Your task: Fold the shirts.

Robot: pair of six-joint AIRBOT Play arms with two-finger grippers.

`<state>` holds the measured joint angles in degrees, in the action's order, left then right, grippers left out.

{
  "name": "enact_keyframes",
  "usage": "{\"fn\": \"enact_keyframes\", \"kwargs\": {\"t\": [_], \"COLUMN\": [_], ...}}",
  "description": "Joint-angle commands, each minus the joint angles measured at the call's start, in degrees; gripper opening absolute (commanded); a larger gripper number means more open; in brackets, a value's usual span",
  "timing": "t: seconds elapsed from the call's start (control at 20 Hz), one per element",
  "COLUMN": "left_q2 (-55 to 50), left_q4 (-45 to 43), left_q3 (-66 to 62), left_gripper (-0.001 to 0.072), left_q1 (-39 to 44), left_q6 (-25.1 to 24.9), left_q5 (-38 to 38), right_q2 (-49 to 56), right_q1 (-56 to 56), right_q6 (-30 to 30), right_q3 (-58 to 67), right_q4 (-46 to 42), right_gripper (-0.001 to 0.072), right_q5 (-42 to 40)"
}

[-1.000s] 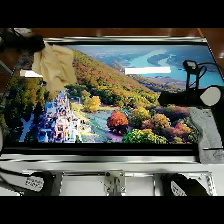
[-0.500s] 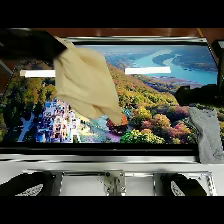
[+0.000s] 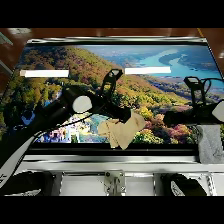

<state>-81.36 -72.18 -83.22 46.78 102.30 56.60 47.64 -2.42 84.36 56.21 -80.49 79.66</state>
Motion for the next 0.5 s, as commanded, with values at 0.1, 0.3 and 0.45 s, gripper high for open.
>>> {"fn": "enact_keyframes", "kwargs": {"t": [0.1,0.3,0.45], "left_q2": [-1.75,3.21,4.68], "left_q4": [0.02,-0.59,3.67], "left_q3": [1.79,5.88,16.09], "left_gripper": [0.0713,0.0714,0.0714], "left_q1": [-10.75,-22.86,-25.62], "left_q6": [-1.51,-3.72,-5.95], "left_q5": [15.21,20.28,17.77], "right_q2": [-0.07,-0.04,0.33], "right_q1": [0.00,6.12,16.17], "right_q6": [0.31,-0.35,-6.86], "right_q3": [-5.99,-7.17,-12.17], "right_q4": [-2.32,-1.05,13.00], "right_gripper": [0.0676,0.0675,0.0675], "right_q5": [-5.22,-5.40,-5.31]}}
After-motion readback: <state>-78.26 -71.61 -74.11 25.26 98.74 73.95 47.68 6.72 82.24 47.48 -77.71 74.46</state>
